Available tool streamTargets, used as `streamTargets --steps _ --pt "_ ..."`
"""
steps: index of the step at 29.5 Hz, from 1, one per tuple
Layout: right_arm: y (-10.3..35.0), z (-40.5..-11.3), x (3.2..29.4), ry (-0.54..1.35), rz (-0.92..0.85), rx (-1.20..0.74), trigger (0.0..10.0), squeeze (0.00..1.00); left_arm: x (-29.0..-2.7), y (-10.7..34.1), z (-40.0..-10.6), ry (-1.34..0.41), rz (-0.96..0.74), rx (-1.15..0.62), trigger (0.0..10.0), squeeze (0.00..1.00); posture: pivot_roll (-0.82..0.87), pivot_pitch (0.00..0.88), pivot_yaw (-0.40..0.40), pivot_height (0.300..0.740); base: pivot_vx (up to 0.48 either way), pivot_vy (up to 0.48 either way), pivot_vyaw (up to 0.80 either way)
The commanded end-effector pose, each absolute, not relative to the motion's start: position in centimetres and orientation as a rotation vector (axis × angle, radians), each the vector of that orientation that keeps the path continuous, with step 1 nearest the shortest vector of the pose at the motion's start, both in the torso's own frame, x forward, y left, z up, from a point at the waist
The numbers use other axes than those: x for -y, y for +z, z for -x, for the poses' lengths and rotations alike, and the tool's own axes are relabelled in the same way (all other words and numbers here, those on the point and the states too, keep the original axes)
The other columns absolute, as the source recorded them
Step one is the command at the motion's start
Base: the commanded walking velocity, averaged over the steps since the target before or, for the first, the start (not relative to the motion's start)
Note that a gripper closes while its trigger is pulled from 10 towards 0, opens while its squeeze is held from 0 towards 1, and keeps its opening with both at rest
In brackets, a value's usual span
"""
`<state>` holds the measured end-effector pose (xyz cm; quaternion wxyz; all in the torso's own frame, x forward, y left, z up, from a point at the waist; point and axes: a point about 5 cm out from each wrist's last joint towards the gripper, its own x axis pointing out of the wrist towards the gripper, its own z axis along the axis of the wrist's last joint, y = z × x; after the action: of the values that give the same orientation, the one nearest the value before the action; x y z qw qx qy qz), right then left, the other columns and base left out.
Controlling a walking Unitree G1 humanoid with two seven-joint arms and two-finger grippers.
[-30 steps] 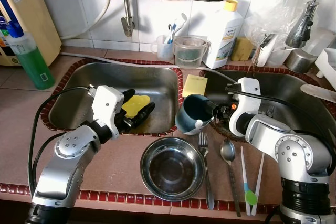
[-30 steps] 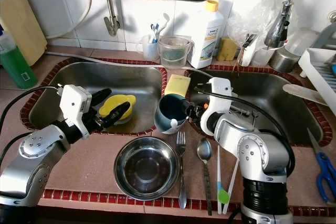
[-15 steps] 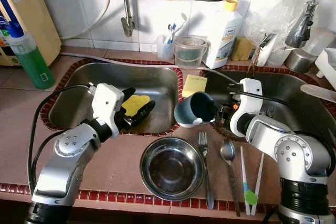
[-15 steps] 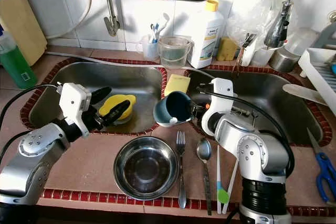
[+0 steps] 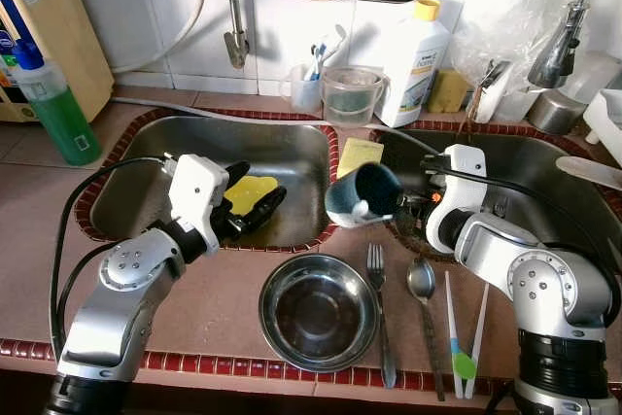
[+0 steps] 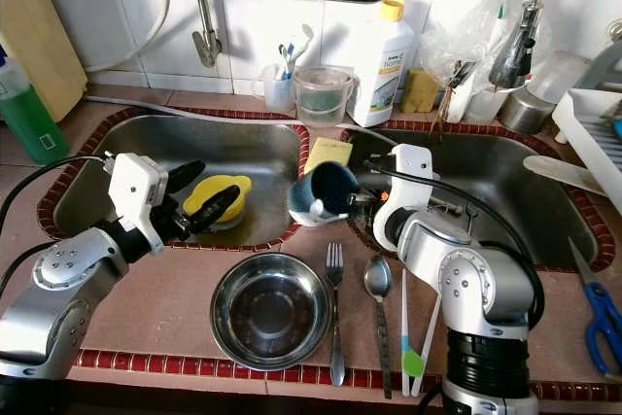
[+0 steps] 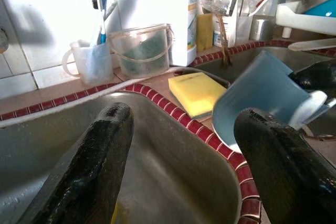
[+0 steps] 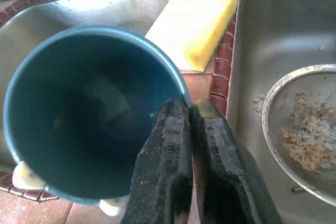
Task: Kitchen organization
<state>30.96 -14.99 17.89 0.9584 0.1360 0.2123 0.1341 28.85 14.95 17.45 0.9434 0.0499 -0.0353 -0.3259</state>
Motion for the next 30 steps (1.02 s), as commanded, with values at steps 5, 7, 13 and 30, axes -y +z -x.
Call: streamTargets --steps 5,7,13,30 --pt "18.2 -31.2 15.6 0.239 -0.258 -0.394 0.0 0.0 -14.8 17.8 -28.8 -0.683 -0.101 0.083 10.0 0.0 -0.08 0.029 -0.01 0.74 0.0 0.0 0.0" --pt "18.4 -31.2 15.6 0.241 -0.258 -0.383 0.0 0.0 -14.8 17.8 -28.9 -0.685 -0.101 0.083 10.0 0.0 -0.08 0.027 -0.009 0.74 0.0 0.0 0.0" --pt "19.5 -31.6 16.0 0.238 -0.223 -0.292 0.0 0.0 -14.8 18.1 -29.0 -0.688 -0.104 0.09 10.0 0.0 -0.08 0.018 -0.013 0.74 0.0 0.0 0.0" --pt "20.8 -35.1 18.3 0.274 -0.094 -0.087 10.0 0.0 -14.7 19.7 -28.7 -0.696 -0.104 0.144 10.0 0.0 -0.05 0.041 -0.029 0.74 0.0 0.0 0.0"
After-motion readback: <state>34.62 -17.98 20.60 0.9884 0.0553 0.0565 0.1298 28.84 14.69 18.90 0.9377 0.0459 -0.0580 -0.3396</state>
